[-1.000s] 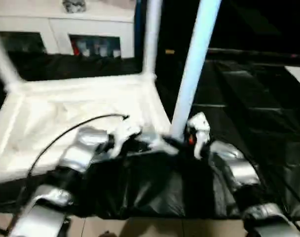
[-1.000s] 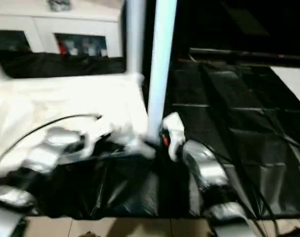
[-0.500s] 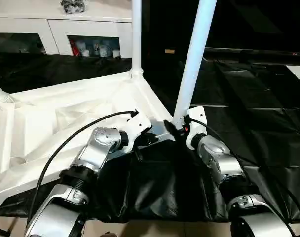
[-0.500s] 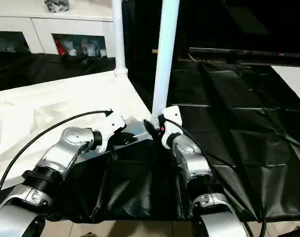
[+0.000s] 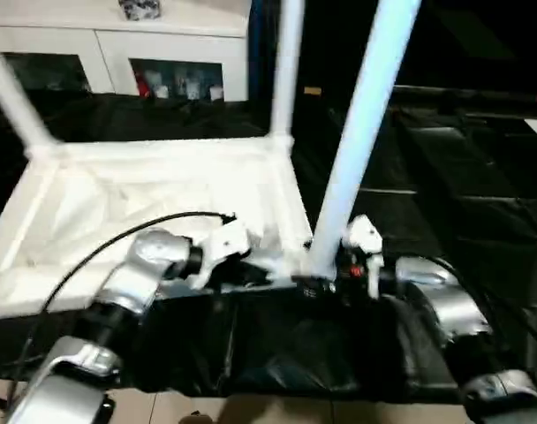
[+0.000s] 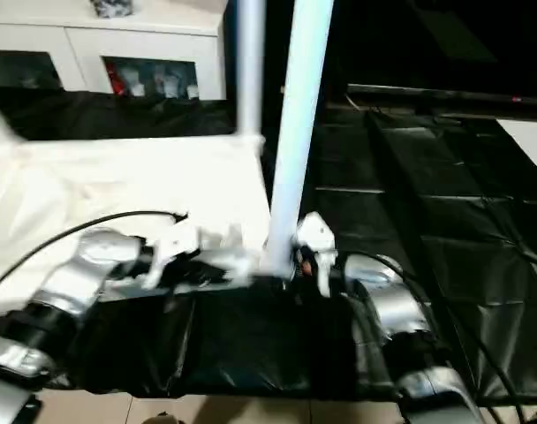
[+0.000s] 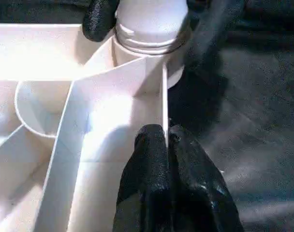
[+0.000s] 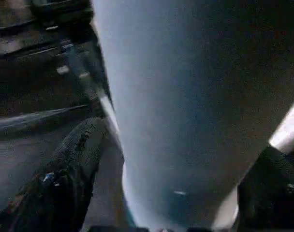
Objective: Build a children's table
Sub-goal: Rotate leg to tighten
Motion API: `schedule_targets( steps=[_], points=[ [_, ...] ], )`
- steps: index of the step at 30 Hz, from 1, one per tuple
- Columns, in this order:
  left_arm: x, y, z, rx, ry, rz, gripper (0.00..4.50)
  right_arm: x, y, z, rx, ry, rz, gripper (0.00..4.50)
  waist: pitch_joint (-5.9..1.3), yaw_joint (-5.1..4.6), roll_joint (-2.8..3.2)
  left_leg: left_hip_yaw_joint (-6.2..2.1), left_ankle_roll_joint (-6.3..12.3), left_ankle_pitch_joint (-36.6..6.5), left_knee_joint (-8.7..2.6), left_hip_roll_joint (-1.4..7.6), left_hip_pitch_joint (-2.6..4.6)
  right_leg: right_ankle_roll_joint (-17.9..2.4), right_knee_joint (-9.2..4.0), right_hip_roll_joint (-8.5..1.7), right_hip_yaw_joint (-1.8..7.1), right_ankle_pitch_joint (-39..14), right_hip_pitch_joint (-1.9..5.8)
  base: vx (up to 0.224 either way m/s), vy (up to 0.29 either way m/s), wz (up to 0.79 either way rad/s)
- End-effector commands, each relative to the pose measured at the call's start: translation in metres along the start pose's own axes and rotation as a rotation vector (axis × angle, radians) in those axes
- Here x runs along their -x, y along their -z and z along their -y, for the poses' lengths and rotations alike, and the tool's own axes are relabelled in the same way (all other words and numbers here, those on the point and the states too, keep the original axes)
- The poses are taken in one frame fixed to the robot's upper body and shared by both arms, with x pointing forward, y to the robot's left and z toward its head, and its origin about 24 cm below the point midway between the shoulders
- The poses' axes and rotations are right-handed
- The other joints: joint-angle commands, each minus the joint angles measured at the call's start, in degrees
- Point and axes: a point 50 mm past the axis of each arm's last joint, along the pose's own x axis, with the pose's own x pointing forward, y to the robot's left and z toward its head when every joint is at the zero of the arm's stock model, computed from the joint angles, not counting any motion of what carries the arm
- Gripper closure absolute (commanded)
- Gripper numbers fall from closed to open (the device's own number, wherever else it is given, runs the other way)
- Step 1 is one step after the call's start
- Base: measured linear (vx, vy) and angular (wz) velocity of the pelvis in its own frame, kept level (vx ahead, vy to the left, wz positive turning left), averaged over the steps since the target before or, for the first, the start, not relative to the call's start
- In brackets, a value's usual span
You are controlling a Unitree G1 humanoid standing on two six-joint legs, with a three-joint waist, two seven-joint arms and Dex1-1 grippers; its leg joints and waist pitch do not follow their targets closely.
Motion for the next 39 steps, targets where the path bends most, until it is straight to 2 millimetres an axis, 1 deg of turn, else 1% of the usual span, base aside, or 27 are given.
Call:
schedule_targets(
  steps=[1, 3, 4, 5, 8, 9, 14, 19, 20, 21, 22, 23, 24, 25, 26, 27, 28, 29, 31, 32, 33, 34, 35, 36, 37, 38, 39],
  points=[
    [-0.001, -0.016, -0.003, -0.068, 0.012, 0.049, 4.5, -0.015, 0.004, -0.019, -0.009, -0.169, -0.03, 0.98, -2.98, 0.13, 0.05, 0.39, 3.28, -13.5, -3.75, 1.16, 0.15, -13.5, -3.9, -2.26, 1.62, -9.1, 2.72, 0.0, 0.0, 0.0],
    [0.008, -0.012, -0.003, -0.067, 0.029, 0.023, 4.5, -0.012, 0.005, -0.024, -0.01, -0.238, -0.052, 1.01, -2.97, 0.29, 0.07, 0.36, 2.8, -13.6, -3.83, 1.17, 0.19, -13.4, -3.89, -2.25, 1.66, -9.5, 2.66, 0.0, 0.0, 0.0],
    [0.01, -0.01, -0.004, -0.065, 0.035, 0.015, 4.5, -0.011, 0.005, -0.026, -0.011, -0.257, -0.06, 1.25, -3.02, 0.44, 0.08, 0.38, 2.83, -13.3, -3.76, 1.19, 0.21, -13.3, -3.8, -2.2, 1.69, -9.0, 2.67, 0.0, 0.0, 0.0],
    [0.013, -0.009, -0.004, -0.064, 0.039, 0.009, 4.5, -0.01, 0.005, -0.027, -0.01, -0.273, -0.066, 1.36, -3.08, 0.68, 0.13, 0.41, 2.8, -12.8, -3.71, 1.21, 0.22, -13.3, -3.7, -2.26, 1.71, -8.1, 2.64, 0.0, 0.0, 0.0],
    [0.017, -0.006, -0.004, -0.063, 0.044, 0.002, 4.5, -0.009, 0.006, -0.031, -0.013, -0.301, -0.079, 1.42, -3.06, 0.88, 0.07, 0.42, 2.62, -12.3, -3.67, 1.14, 0.22, -13.7, -3.6, -2.23, 1.7, -7.1, 2.67, 0.0, 0.0, 0.0],
    [0.018, -0.006, -0.004, -0.062, 0.043, -0.001, 4.5, -0.009, 0.007, -0.032, -0.013, -0.306, -0.082, 1.65, -3.13, 0.96, 0.07, 0.42, 2.6, -12.0, -3.65, 1.16, 0.21, -13.7, -3.5, -2.25, 1.69, -6.6, 2.69, 0.0, 0.0, 0.0],
    [0.019, -0.005, -0.005, -0.057, 0.032, 0.006, 4.5, -0.01, 0.008, -0.035, -0.016, -0.312, -0.083, 1.9, -3.1, 0.92, 0.02, 0.42, 2.14, -12.5, -3.67, 1.12, 0.19, -13.6, -3.56, -2.32, 1.69, -7.3, 2.7, 0.0, 0.0, 0.0],
    [0.015, -0.007, -0.004, -0.052, 0.015, 0.034, 4.5, -0.013, 0.009, -0.036, -0.023, -0.29, -0.069, 1.92, -3.16, 0.97, 0.05, 0.4, 2.21, -11.7, -3.59, 1.09, 0.15, -13.6, -3.43, -2.29, 1.66, -6.4, 2.73, 0.0, 0.0, 0.0],
    [0.012, -0.009, -0.005, -0.047, -0.012, 0.049, 4.5, -0.016, 0.008, -0.034, -0.029, -0.246, -0.042, 1.92, -3.17, 0.99, 0.01, 0.41, 2.19, -11.7, -3.59, 1.08, 0.14, -13.7, -3.43, -2.31, 1.66, -6.3, 2.76, 0.0, 0.0, 0.0],
    [0.011, -0.009, -0.005, -0.046, -0.013, 0.049, 4.5, -0.017, 0.008, -0.034, -0.029, -0.243, -0.04, 1.92, -3.16, 0.96, 0.0, 0.43, 2.16, -11.6, -3.59, 1.08, 0.12, -13.7, -3.45, -2.33, 1.68, -6.3, 2.75, 0.0, 0.0, 0.0],
    [0.008, -0.011, -0.007, -0.043, -0.044, 0.059, 4.5, -0.02, 0.008, -0.031, -0.039, -0.187, -0.019, 1.92, -3.1, 0.95, 0.02, 0.42, 2.11, -12.0, -3.63, 1.07, 0.12, -13.6, -3.51, -2.34, 1.68, -6.7, 2.72, 0.0, 0.0, 0.0],
    [0.0, -0.014, -0.012, -0.029, -0.125, 0.068, 4.5, -0.028, 0.012, -0.023, -0.094, -0.061, -0.006, 1.92, -2.9, 0.59, -0.13, 0.32, 1.3, -13.5, -3.88, 0.97, 0.06, -13.1, -3.84, -2.5, 1.75, -9.7, 2.57, 0.0, 0.0, 0.0],
    [0.0, -0.014, -0.012, -0.029, -0.125, 0.068, 4.5, -0.028, 0.012, -0.023, -0.094, -0.061, -0.006, 1.92, -2.9, 0.59, -0.13, 0.32, 1.3, -13.5, -3.88, 0.97, 0.06, -13.1, -3.84, -2.5, 1.75, -9.7, 2.57, 0.0, 0.0, 0.0],
    [0.0, -0.014, -0.012, -0.029, -0.125, 0.068, 4.5, -0.028, 0.012, -0.023, -0.094, -0.061, -0.006, 1.92, -2.76, 0.57, -0.09, 0.16, 0.44, -15.4, -4.08, 0.91, 0.32, -12.0, -4.36, -2.71, 1.71, -14.5, 2.52, 0.0, 0.0, 0.0],
    [-0.008, -0.016, -0.015, -0.012, -0.182, 0.07, 4.5, -0.034, 0.016, -0.019, -0.13, 0.025, -0.014, 1.92, -2.69, 0.35, -0.35, 0.15, 0.02, -16.2, -4.22, 0.94, 0.33, -10.8, -4.64, -2.7, 1.81, -17.6, 2.46, 0.0, 0.0, 0.0],
    [-0.015, -0.018, -0.015, -0.002, -0.204, 0.078, 4.5, -0.039, 0.018, -0.016, -0.14, 0.085, -0.022, 1.92, -2.54, 0.22, -0.11, -0.04, -0.54, -17.2, -4.4, 0.96, 0.38, -9.9, -4.87, -2.78, 1.8, -20.3, 2.25, 0.0, 0.0, 0.0],
    [-0.024, -0.022, -0.014, 0.012, -0.222, 0.091, 4.5, -0.047, 0.02, -0.014, -0.151, 0.165, -0.033, 1.92, -2.51, 0.12, -0.09, -0.11, -0.97, -17.7, -4.49, 0.99, 0.46, -9.5, -5.01, -2.82, 1.79, -21.5, 2.16, 0.0, 0.0, 0.0],
    [-0.029, -0.024, -0.014, 0.016, -0.232, 0.093, 4.5, -0.052, 0.021, -0.013, -0.158, 0.2, -0.039, 1.92, -2.49, -0.22, -0.16, -0.26, -1.44, -18.4, -4.56, 0.84, 0.36, -8.6, -5.2, -2.83, 1.74, -23.6, 2.23, 0.0, 0.0, 0.0],
    [-0.036, -0.027, -0.014, 0.016, -0.256, 0.089, 4.5, -0.059, 0.021, -0.012, -0.179, 0.254, -0.04, 1.92, -2.52, -0.59, -0.29, -0.33, -1.32, -19.2, -4.58, 0.78, 0.43, -7.7, -5.52, -2.81, 1.78, -24.9, 2.09, 0.0, 0.0, 0.0],
    [-0.04, -0.029, -0.015, 0.016, -0.268, 0.087, 4.5, -0.062, 0.021, -0.011, -0.19, 0.281, -0.039, 1.92, -2.53, -0.9, -0.21, -0.34, -1.2, -19.5, -4.59, 0.8, 0.48, -7.7, -5.54, -2.73, 1.86, -24.7, 1.85, 0.0, 0.0, 0.0],
    [-0.048, -0.034, -0.016, 0.022, -0.312, 0.084, 4.5, -0.073, 0.017, -0.008, -0.222, 0.376, -0.028, 1.92, -2.53, -1.08, -0.24, -0.31, -1.15, -19.4, -4.6, 0.81, 0.43, -7.6, -5.56, -2.68, 1.87, -24.5, 1.83, 0.0, 0.0, 0.0],
    [-0.05, -0.035, -0.016, 0.021, -0.318, 0.083, 4.5, -0.074, 0.017, -0.007, -0.229, 0.4, -0.026, 1.92, -2.5, -1.19, -0.21, -0.25, -1.22, -19.4, -4.56, 0.71, 0.49, -7.6, -5.63, -2.59, 1.9, -24.5, 1.67, 0.0, 0.0, 0.0],
    [-0.058, -0.041, -0.016, 0.012, -0.346, 0.081, 4.5, -0.083, 0.013, -0.001, -0.263, 0.56, -0.022, 1.92, -2.6, -1.29, 0.0, -0.36, -1.65, -19.1, -4.64, 0.67, 0.47, -7.5, -5.57, -2.68, 1.89, -24.5, 1.63, 0.0, 0.0, 0.0],
    [-0.058, -0.041, -0.016, 0.012, -0.346, 0.081, 4.5, -0.083, 0.013, -0.001, -0.263, 0.56, -0.022, 1.92, -2.6, -1.29, 0.0, -0.36, -1.65, -19.1, -4.64, 0.67, 0.47, -7.5, -5.57, -2.68, 1.89, -24.5, 1.63, 0.0, 0.0, 0.0],
    [-0.06, -0.042, -0.016, 0.009, -0.351, 0.081, 4.5, -0.085, 0.011, 0.001, -0.265, 0.605, -0.022, 1.92, -2.63, -1.46, -0.1, -0.45, -1.95, -19.3, -4.71, 0.54, 0.39, -7.1, -5.67, -2.58, 1.7, -25.0, 1.79, 0.0, 0.0, 0.0],
    [-0.062, -0.044, -0.015, -0.01, -0.351, 0.075, 4.5, -0.089, 0.007, 0.001, -0.243, 0.616, 0.004, 1.92, -2.77, -1.5, -0.04, -0.41, -1.81, -19.3, -4.61, 0.64, 0.44, -7.1, -5.63, -2.65, 1.8, -23.8, 1.66, 0.0, 0.0, 0.0],
    [-0.063, -0.044, -0.014, -0.02, -0.347, 0.072, 4.5, -0.09, 0.004, -0.001, -0.239, 0.563, 0.037, 1.92, -2.7, -1.6, -0.16, -0.29, -1.36, -19.5, -4.55, 0.62, 0.36, -7.3, -5.61, -2.49, 1.84, -22.4, 1.62, 0.0, 0.0, 0.0]
  ],
)
